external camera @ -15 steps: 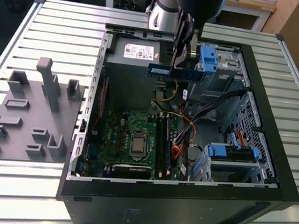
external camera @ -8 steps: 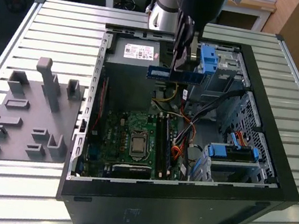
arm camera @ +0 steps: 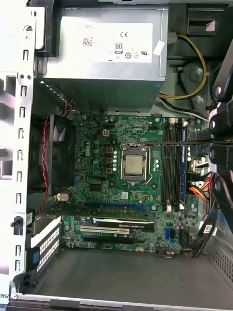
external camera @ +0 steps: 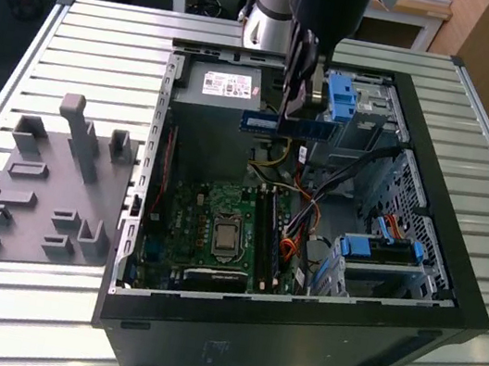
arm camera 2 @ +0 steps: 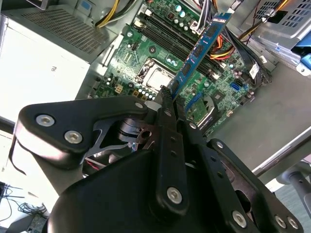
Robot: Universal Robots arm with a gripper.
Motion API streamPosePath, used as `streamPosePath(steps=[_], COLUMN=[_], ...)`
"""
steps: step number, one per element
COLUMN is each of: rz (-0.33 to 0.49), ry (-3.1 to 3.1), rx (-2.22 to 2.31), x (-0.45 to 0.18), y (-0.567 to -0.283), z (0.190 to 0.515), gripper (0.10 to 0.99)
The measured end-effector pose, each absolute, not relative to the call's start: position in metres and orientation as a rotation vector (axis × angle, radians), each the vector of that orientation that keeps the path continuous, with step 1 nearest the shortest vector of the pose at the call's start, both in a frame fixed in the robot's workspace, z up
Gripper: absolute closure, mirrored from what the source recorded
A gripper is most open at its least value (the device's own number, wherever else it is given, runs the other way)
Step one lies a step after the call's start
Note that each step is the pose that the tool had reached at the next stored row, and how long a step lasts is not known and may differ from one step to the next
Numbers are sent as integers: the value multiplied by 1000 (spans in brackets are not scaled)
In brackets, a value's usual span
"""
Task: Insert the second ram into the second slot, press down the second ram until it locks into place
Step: 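Insert the second ram into the second slot, then press down the second ram until it locks into place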
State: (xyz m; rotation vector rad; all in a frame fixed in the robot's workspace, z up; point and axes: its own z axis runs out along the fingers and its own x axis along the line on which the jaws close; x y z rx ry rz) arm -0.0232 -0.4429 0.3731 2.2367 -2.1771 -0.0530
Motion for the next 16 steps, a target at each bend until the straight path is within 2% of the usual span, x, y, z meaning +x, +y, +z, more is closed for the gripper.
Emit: streamPosePath(steps=[16], rz=[-52], ry=[-2207], rx=[2207], x=[-23], y=[-446], z=[373], gripper=[949])
